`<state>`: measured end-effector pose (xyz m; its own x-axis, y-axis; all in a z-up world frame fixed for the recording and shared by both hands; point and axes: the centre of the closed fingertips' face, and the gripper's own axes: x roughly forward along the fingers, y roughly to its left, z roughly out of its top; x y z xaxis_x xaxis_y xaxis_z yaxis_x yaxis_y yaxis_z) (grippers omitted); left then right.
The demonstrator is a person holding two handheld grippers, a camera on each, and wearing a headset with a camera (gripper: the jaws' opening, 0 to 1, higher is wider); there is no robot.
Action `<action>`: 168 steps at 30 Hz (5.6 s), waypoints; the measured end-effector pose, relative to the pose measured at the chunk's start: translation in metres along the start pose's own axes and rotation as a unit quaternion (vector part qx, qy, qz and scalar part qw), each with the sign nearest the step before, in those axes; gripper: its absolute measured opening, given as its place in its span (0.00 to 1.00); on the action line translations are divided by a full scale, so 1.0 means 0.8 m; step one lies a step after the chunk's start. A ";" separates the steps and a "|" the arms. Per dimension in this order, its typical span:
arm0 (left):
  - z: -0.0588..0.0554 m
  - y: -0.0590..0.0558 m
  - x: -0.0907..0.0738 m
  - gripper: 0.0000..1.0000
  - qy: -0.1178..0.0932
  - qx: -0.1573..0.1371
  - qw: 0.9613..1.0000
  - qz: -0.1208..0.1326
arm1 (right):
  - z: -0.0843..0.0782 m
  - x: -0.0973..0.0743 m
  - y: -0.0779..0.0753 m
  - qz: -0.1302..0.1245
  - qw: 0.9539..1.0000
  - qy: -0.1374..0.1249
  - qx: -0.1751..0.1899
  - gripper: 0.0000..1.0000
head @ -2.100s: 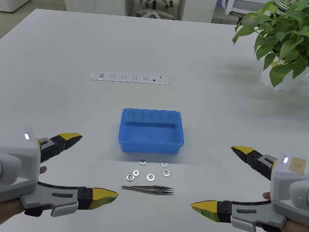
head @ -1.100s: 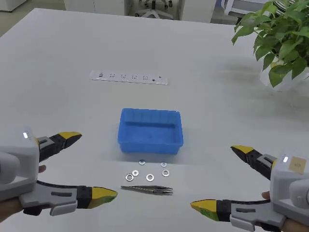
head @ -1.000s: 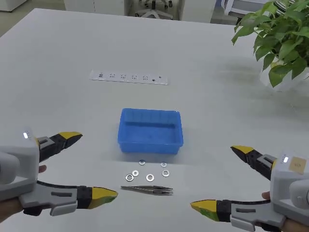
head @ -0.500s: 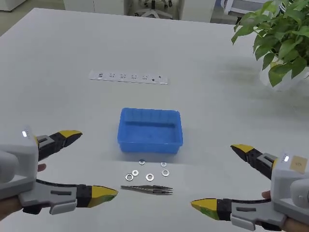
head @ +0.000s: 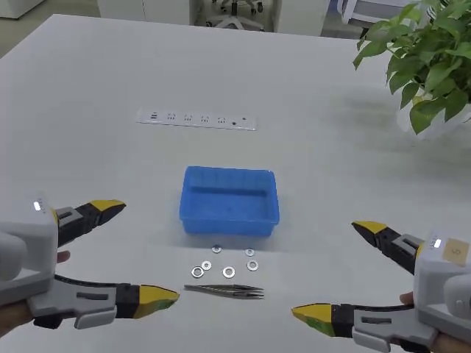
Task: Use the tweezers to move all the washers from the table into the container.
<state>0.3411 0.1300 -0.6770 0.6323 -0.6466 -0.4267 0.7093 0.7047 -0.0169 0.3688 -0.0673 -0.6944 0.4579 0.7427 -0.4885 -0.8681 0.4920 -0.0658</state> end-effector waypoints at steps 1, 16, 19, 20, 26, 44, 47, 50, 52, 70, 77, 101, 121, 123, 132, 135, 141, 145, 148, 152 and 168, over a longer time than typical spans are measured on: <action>0.000 0.000 0.000 0.99 -0.001 0.000 1.000 0.000 | 0.000 0.000 0.000 0.000 1.000 0.000 0.000 0.98; 0.001 0.002 0.000 0.98 0.003 0.006 1.000 -0.004 | -0.001 -0.001 -0.001 0.005 1.000 0.005 -0.011 0.97; 0.003 0.004 0.000 0.98 0.003 0.007 1.000 -0.004 | 0.001 -0.001 -0.004 0.006 1.000 0.006 -0.014 0.97; 0.003 0.005 0.000 0.98 0.003 0.008 1.000 -0.004 | 0.001 -0.001 -0.005 0.006 1.000 0.006 -0.015 0.97; -0.001 0.007 0.003 0.96 0.014 0.014 1.000 -0.012 | 0.001 0.001 -0.008 0.013 1.000 0.012 -0.023 0.95; -0.007 0.009 0.020 0.79 0.050 0.065 0.995 -0.062 | 0.009 0.023 -0.007 0.076 0.992 0.047 -0.092 0.81; -0.013 0.007 0.025 0.76 0.059 0.074 0.993 -0.073 | 0.010 0.029 -0.005 0.093 0.988 0.052 -0.109 0.77; -0.017 0.006 0.028 0.73 0.067 0.079 0.991 -0.081 | 0.009 0.035 -0.003 0.104 0.985 0.057 -0.122 0.74; -0.022 0.005 0.030 0.70 0.075 0.081 0.990 -0.087 | 0.007 0.040 0.000 0.116 0.983 0.060 -0.130 0.72; -0.061 -0.009 0.060 0.51 0.130 0.110 0.976 -0.136 | -0.020 0.077 0.028 0.189 0.959 0.102 -0.183 0.51; -0.074 -0.018 0.068 0.41 0.145 0.118 0.970 -0.155 | -0.031 0.090 0.041 0.212 0.950 0.116 -0.198 0.43; -0.114 -0.027 0.096 0.19 0.199 0.144 0.949 -0.197 | -0.067 0.130 0.073 0.267 0.920 0.163 -0.236 0.23; -0.127 -0.036 0.103 0.07 0.219 0.158 0.936 -0.225 | -0.078 0.140 0.087 0.280 0.914 0.173 -0.236 0.13; -0.127 -0.036 0.104 0.06 0.219 0.159 0.936 -0.225 | -0.078 0.141 0.087 0.280 0.915 0.171 -0.235 0.12; -0.127 -0.038 0.103 0.06 0.218 0.167 0.934 -0.228 | -0.077 0.142 0.087 0.278 0.917 0.170 -0.231 0.12; -0.125 -0.040 0.101 0.06 0.219 0.165 0.934 -0.230 | -0.077 0.142 0.086 0.277 0.917 0.171 -0.232 0.12; -0.114 -0.041 0.096 0.05 0.212 0.168 0.934 -0.232 | -0.077 0.142 0.087 0.278 0.916 0.174 -0.232 0.12; -0.103 -0.042 0.094 0.05 0.206 0.175 0.935 -0.232 | -0.077 0.142 0.086 0.277 0.915 0.175 -0.234 0.12; -0.096 -0.043 0.093 0.05 0.204 0.181 0.934 -0.233 | -0.076 0.143 0.087 0.277 0.915 0.175 -0.235 0.12; -0.086 -0.046 0.090 0.05 0.201 0.187 0.932 -0.235 | -0.075 0.144 0.087 0.276 0.915 0.175 -0.235 0.12; -0.035 -0.056 0.080 0.05 0.171 0.200 0.933 -0.247 | -0.062 0.144 0.091 0.269 0.925 0.158 -0.217 0.10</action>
<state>0.3411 0.0655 -0.7292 0.1093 -0.6847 -0.7206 0.9905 0.1359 0.0211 0.3484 0.0314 -0.7987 -0.0819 0.6243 -0.7769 -0.9807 -0.1892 -0.0487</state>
